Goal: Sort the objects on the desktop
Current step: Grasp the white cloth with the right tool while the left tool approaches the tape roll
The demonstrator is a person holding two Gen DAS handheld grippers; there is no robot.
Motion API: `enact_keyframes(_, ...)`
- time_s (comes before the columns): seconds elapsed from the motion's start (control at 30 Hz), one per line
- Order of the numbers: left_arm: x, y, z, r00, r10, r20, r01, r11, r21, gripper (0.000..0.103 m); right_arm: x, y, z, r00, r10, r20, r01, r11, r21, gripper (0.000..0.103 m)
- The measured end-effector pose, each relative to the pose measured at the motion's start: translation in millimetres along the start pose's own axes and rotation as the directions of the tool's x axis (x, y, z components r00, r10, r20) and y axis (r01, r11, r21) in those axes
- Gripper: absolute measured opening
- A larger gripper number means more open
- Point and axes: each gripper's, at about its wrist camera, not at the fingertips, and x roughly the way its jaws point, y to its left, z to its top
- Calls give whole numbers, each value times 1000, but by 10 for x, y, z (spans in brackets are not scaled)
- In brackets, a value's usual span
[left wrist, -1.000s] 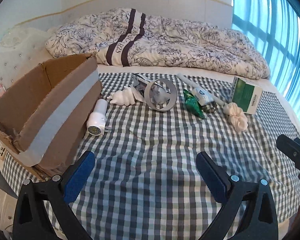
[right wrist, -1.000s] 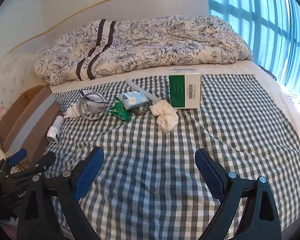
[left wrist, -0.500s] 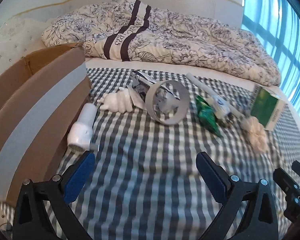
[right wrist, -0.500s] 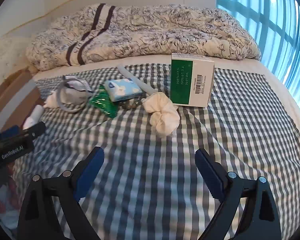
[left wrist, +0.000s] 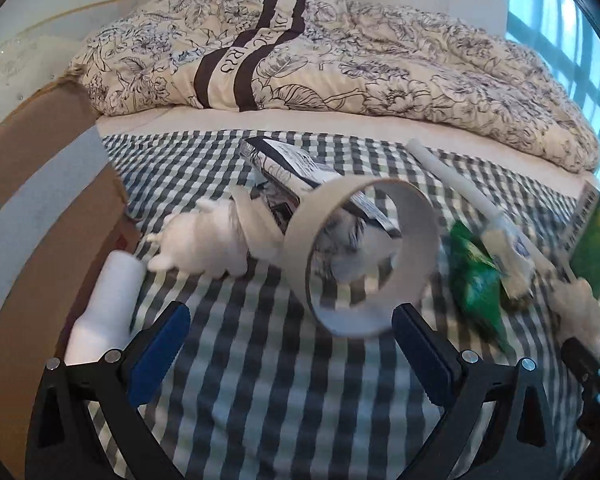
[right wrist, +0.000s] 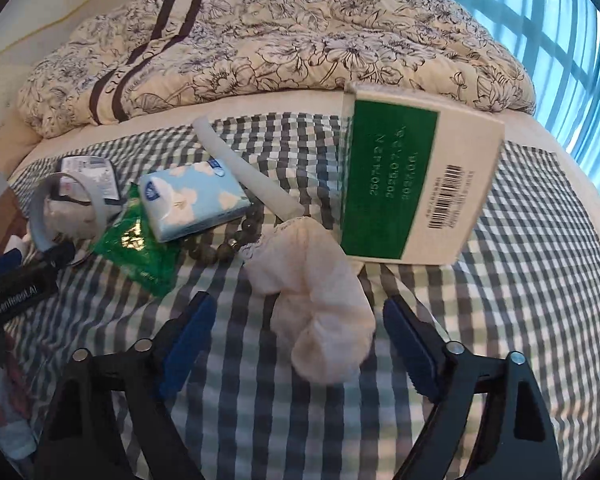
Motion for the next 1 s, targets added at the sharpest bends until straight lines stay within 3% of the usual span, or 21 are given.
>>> enact_keyframes(0.13, 138, -5, 59, 1000, -7, -6, 7, 1000, -29, 103, 141, 22, -16, 1000, -6, -24, 5, 1000, -7, 64)
enact_keyframes(0.2, 201, -21, 66, 1000, 2, -15, -3, 1000, -30, 101, 166, 24, -30, 1000, -13, -26, 13, 1000, -7, 60)
enact_keyframes(0.23, 223, -24, 60, 1000, 13, -20, -14, 999, -32, 92, 163, 14, -32, 1000, -16, -22, 16, 1000, -3, 54)
enact_keyframes(0.27, 245, -25, 51, 999, 18, -29, -19, 999, -33, 76, 156, -4, -33, 1000, -15, -18, 16, 1000, 4, 46)
enact_keyframes(0.4, 217, -37, 28, 999, 4, -33, -5, 1000, -24, 42, 135, -101, -40, 1000, -4, -14, 5, 999, 47, 31)
enact_keyframes(0.43, 198, -36, 23, 1000, 2, -31, -3, 1000, -21, 28, 120, -122, -44, 1000, -1, -13, 1, 998, 57, 27)
enact_keyframes(0.47, 176, -35, 18, 999, -1, -32, 1, 1000, -18, 22, 98, -135, -49, 1000, 4, -12, -4, 998, 65, 25)
enact_keyframes(0.67, -20, 24, -45, 999, -10, -35, 8, 999, -40, 17, -55, -161, -86, 999, 46, -6, -46, 995, 89, 16)
enact_keyframes(0.8, -159, 17, -90, 999, 15, -46, -17, 999, -32, 17, -226, -122, -114, 999, 43, 14, -44, 996, 83, 16)
enact_keyframes(1.0, -457, 40, -152, 1000, -5, -23, 4, 999, -43, 17, -529, -86, -180, 997, 59, 41, -62, 995, 78, 16)
